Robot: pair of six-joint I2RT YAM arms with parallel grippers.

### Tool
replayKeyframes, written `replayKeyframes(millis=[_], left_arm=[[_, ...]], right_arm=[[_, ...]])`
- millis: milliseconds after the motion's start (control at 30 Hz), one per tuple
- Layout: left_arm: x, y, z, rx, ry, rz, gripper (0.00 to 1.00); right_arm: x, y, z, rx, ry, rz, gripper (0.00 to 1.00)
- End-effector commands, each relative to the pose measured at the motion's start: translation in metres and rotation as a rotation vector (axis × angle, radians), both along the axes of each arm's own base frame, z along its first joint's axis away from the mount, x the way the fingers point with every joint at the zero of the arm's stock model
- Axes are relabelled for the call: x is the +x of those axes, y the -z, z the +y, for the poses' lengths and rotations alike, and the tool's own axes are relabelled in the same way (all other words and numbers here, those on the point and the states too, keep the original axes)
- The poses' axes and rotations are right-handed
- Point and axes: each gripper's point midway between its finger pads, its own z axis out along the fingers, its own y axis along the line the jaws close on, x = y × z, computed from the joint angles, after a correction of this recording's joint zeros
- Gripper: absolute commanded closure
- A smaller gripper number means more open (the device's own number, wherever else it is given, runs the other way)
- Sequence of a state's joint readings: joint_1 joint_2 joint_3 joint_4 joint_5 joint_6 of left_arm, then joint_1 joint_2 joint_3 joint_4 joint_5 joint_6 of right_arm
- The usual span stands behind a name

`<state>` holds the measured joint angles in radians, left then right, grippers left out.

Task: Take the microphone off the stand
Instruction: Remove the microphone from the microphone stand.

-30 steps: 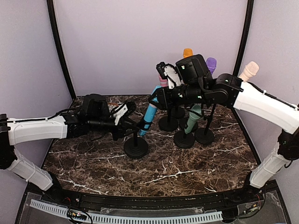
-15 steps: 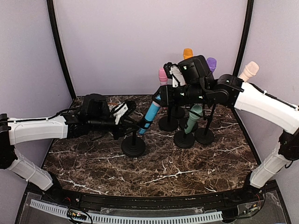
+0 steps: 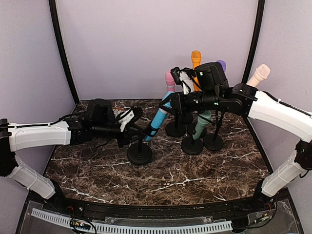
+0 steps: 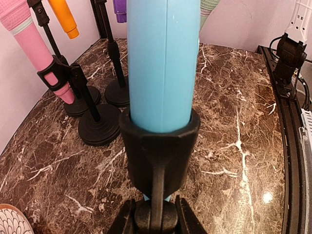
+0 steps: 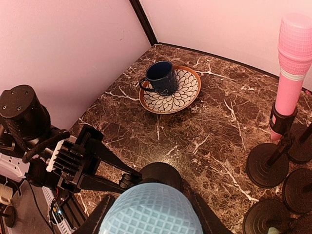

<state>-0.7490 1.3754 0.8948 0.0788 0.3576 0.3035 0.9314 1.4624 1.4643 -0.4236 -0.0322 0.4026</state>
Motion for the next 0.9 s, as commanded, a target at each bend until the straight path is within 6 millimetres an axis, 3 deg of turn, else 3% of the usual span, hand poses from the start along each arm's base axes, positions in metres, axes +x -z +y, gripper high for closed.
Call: replayKeyframes(millis=[0, 133, 400, 867], left_arm=[[-0.010, 0.053, 0.023, 0.158, -0.029, 0.119, 1.00], [-0.011, 0.054, 0.022, 0.159, -0.027, 0.123, 1.00], [-0.012, 0.056, 0.020, 0.161, -0.022, 0.130, 1.00], [-0.014, 0.060, 0.019, 0.170, -0.017, 0.140, 1.00]], right_arm=[[-0.024, -0.129, -0.007, 0.329, -0.119, -0.275, 0.59], [-0.022, -0.131, -0.015, 0.315, -0.084, -0.290, 0.59], [0.002, -0.115, -0.030, 0.220, 0.070, -0.261, 0.59], [-0.004, -0.128, -0.043, 0.216, 0.081, -0.300, 0.59]])
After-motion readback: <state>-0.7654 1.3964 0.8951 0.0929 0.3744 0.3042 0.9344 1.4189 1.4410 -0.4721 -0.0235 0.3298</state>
